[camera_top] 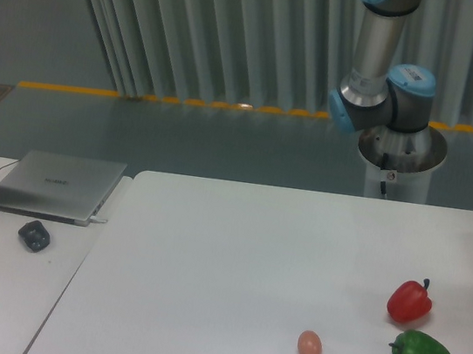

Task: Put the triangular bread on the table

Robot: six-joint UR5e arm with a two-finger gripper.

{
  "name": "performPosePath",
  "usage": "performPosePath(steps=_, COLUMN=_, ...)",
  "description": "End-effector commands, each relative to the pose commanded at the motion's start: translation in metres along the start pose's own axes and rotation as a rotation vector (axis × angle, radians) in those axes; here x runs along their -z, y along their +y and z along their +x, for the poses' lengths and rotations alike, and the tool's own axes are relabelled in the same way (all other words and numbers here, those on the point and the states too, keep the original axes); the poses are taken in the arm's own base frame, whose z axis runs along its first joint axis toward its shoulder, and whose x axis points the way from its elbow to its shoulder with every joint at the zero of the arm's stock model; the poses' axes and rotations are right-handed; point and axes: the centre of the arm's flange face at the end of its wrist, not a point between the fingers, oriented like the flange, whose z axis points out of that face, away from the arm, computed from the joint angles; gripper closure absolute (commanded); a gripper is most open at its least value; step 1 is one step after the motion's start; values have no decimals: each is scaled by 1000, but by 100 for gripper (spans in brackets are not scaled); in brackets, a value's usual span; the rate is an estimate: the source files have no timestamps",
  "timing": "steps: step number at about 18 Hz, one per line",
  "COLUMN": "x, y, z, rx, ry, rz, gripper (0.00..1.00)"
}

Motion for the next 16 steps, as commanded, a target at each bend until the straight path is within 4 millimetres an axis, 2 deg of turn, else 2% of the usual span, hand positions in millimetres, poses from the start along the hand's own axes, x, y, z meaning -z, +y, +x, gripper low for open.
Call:
performPosePath(steps=1, x=0, y=5, z=0, rx=9, ry=0, rz=1, gripper=0)
performPosePath(steps=3, x=3, y=34, z=3, rx=37, ry=-8, rz=-4, gripper=0)
performPosePath(steps=4, x=2, y=43, z=5, rx=-12, ry=-4, rz=-8, gripper=0)
performPosePath(steps=6, x=-6, y=76, z=11, rx=-128, ry=33, rz=-48, gripper=0)
performPosePath(steps=7, x=-13, y=84, z=14, rx=-157, ry=55, rz=-53, gripper=0)
performPosePath(steps=10, x=-45, y=93, z=30, rx=-145, ry=113, rz=-26, gripper=0)
performPosePath(steps=16, x=-73, y=86, z=36, rx=-174, ry=150, rz=-80, gripper=0)
